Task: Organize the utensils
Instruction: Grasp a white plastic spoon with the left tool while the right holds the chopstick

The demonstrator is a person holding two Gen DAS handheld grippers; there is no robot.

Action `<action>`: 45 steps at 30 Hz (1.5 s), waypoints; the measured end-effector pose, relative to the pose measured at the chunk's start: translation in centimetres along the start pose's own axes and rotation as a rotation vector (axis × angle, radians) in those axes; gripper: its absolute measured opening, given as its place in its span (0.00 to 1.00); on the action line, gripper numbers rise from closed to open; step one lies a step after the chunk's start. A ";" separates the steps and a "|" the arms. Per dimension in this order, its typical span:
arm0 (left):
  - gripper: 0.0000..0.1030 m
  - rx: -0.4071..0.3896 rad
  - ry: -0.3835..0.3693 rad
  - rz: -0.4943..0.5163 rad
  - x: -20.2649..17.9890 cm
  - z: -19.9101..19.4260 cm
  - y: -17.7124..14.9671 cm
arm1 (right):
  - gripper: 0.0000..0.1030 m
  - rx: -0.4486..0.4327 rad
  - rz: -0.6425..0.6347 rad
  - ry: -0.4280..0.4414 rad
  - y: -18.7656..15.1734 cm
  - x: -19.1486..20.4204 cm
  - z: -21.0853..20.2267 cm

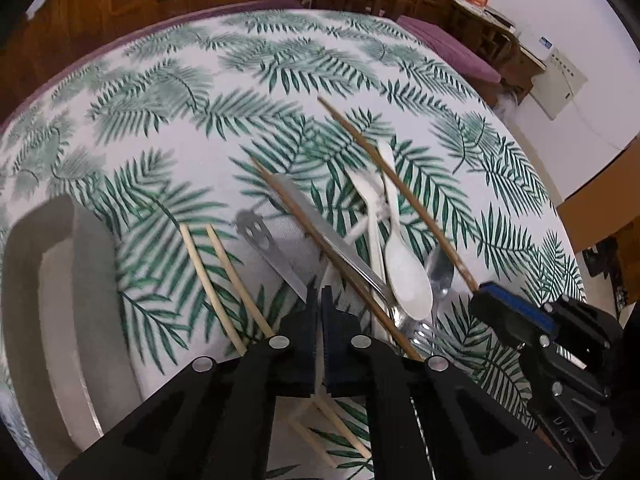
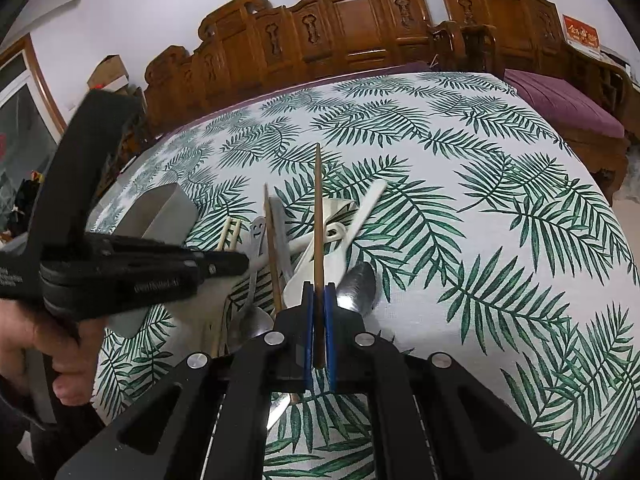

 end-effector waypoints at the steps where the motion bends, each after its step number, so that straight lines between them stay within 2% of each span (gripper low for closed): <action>1: 0.00 -0.015 0.002 0.003 0.1 -0.4 0.3 | 0.06 0.001 -0.001 0.000 0.0 0.0 0.0; 8: 0.00 -0.055 0.012 0.045 -0.1 -1.6 1.7 | 0.06 -0.001 -0.003 0.002 0.0 0.1 0.0; 12: 0.00 -0.015 0.022 0.118 -0.6 -0.7 1.3 | 0.06 -0.004 0.001 0.005 0.1 0.0 0.0; 13: 0.05 -0.008 0.028 0.146 -0.8 -0.5 1.2 | 0.06 -0.003 0.001 0.006 0.1 0.1 0.0; 16: 0.30 0.051 0.033 0.198 -0.8 0.5 0.7 | 0.06 -0.003 0.001 0.006 0.1 0.1 0.0; 21: 0.31 0.124 0.067 0.254 -0.5 2.3 -0.6 | 0.06 -0.004 0.003 0.008 0.1 0.0 -0.1; 22: 0.31 0.110 0.067 0.256 -0.4 2.2 -0.6 | 0.06 -0.004 0.003 0.008 0.1 0.0 -0.1; 26: 0.10 0.113 0.039 0.254 -0.6 2.2 -0.5 | 0.06 -0.002 0.002 0.008 0.1 0.0 0.0; 29: 0.09 0.122 0.041 0.270 -1.0 2.2 -0.4 | 0.06 0.002 -0.002 0.008 0.1 0.1 0.1; 34: 0.09 0.140 0.052 0.240 -0.5 2.3 -0.2 | 0.06 0.004 -0.006 0.005 0.0 0.2 0.2; 36: 0.16 0.160 0.021 0.223 -0.3 2.2 -0.4 | 0.06 0.004 -0.005 0.004 0.0 0.1 0.2; 38: 0.31 0.178 0.022 0.221 0.0 2.2 -0.5 | 0.06 0.004 -0.006 0.006 0.1 0.2 0.2; 43: 0.33 0.200 0.027 0.223 0.3 2.3 -0.7 | 0.06 0.004 -0.011 0.003 0.1 0.3 0.2; 45: 0.30 0.204 0.015 0.224 0.4 2.2 -0.8 | 0.06 0.003 -0.008 0.003 0.1 0.2 0.2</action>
Point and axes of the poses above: each gripper's, at about its wrist camera, not at the fingertips, and z roughly the way its jaws point, x to its left, y to its top, the point moved 6 cm from there along z, roughly the way its jaws point, and after that the axes turned 3 degrees about z, right-handed, at the moved point
